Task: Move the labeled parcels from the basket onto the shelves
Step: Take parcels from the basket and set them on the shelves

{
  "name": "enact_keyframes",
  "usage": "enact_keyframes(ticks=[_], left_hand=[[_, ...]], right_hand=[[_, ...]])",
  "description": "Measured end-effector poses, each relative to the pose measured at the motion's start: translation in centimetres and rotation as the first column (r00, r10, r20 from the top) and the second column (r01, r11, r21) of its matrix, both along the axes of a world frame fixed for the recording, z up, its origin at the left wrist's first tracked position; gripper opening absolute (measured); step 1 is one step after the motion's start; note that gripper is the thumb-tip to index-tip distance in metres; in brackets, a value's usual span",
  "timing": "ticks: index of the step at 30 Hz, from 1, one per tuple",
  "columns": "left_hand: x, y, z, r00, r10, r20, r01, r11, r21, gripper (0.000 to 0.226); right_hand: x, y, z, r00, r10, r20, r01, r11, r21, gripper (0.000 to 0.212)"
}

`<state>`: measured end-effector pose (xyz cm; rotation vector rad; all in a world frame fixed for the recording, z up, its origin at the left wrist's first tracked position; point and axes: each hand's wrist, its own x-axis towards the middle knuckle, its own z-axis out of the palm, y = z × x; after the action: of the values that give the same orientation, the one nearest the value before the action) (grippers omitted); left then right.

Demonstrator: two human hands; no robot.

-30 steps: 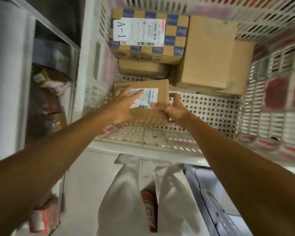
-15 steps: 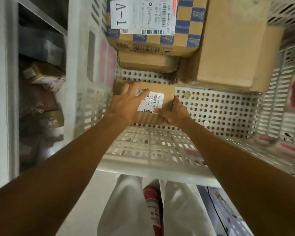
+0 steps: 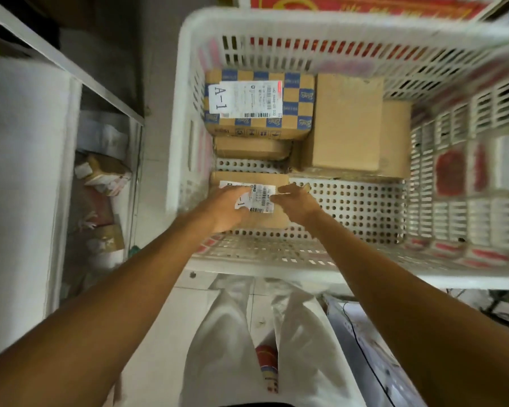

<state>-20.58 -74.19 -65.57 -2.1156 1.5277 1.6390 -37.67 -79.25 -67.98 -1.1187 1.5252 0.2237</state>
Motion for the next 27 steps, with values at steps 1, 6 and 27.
enact_keyframes(ticks=[1, 6, 27], left_hand=[[0.1, -0.5, 1.4, 0.998, 0.051, -0.03, -0.051, 0.999, -0.003, 0.055], [2.1, -3.8, 9.8, 0.979, 0.142, -0.147, -0.162, 0.977, -0.14, 0.046], [21.6, 9.7, 38.8, 0.707, 0.649, 0.282, -0.345, 0.664, -0.663, 0.055]], right_hand=[[0.3, -0.4, 1.9, 0.999, 0.034, 0.021, -0.033, 0.999, -0.041, 0.046], [3.0, -3.0, 11.4, 0.977, 0.212, -0.012, -0.205, 0.925, -0.321, 0.048], [26.0, -3.3, 40.0, 0.511, 0.86, 0.01, -0.52, 0.318, -0.793, 0.062]])
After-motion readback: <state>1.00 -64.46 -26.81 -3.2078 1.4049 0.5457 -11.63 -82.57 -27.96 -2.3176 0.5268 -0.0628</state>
